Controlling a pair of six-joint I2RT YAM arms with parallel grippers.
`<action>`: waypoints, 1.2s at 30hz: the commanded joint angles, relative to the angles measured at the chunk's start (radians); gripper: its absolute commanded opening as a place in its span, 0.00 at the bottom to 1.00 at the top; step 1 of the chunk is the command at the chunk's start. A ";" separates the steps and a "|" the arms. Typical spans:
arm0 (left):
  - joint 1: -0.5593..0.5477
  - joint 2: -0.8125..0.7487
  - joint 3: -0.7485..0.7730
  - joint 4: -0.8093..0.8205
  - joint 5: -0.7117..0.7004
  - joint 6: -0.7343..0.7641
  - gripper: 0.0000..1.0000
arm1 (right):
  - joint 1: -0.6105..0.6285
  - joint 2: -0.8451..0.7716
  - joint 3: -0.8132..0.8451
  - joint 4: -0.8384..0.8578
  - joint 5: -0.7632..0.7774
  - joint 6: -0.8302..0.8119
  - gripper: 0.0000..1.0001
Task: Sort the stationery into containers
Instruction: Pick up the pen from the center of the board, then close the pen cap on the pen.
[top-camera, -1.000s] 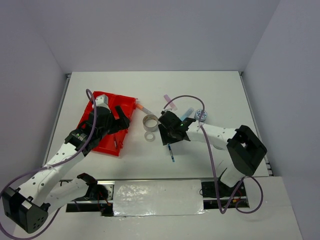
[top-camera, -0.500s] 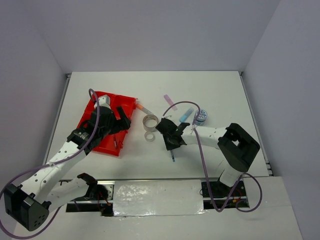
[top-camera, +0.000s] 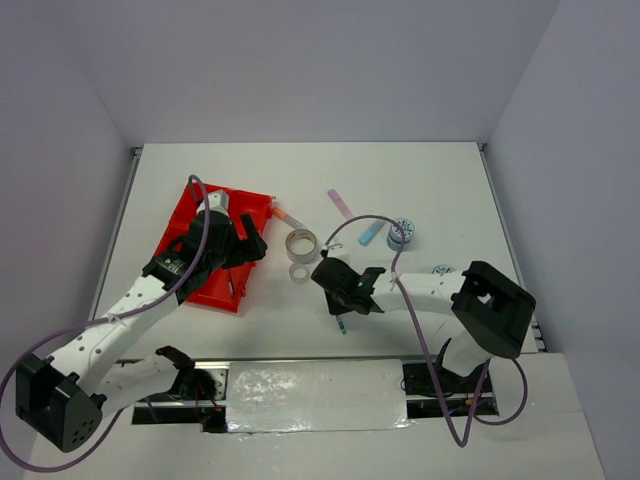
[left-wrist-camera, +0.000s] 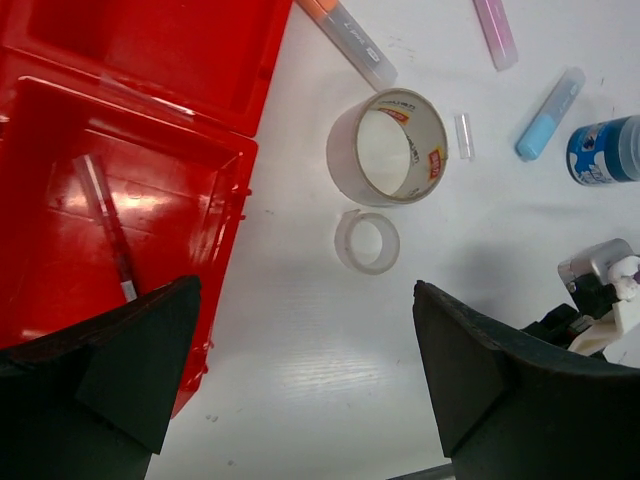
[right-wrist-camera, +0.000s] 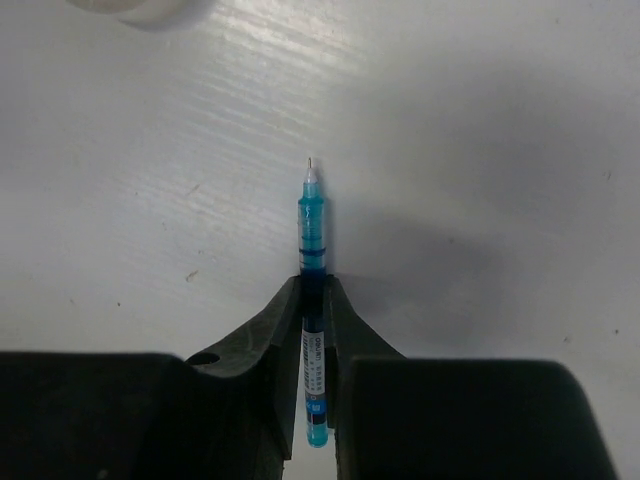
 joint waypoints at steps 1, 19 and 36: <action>-0.005 0.045 0.028 0.094 0.089 0.011 0.99 | 0.025 -0.024 -0.110 -0.073 -0.122 0.070 0.00; -0.245 0.942 0.865 -0.165 -0.167 -0.090 0.93 | -0.148 -0.705 -0.108 -0.370 0.056 0.097 0.00; -0.284 1.306 1.184 -0.275 -0.234 -0.124 0.78 | -0.154 -0.770 -0.177 -0.352 0.035 0.069 0.00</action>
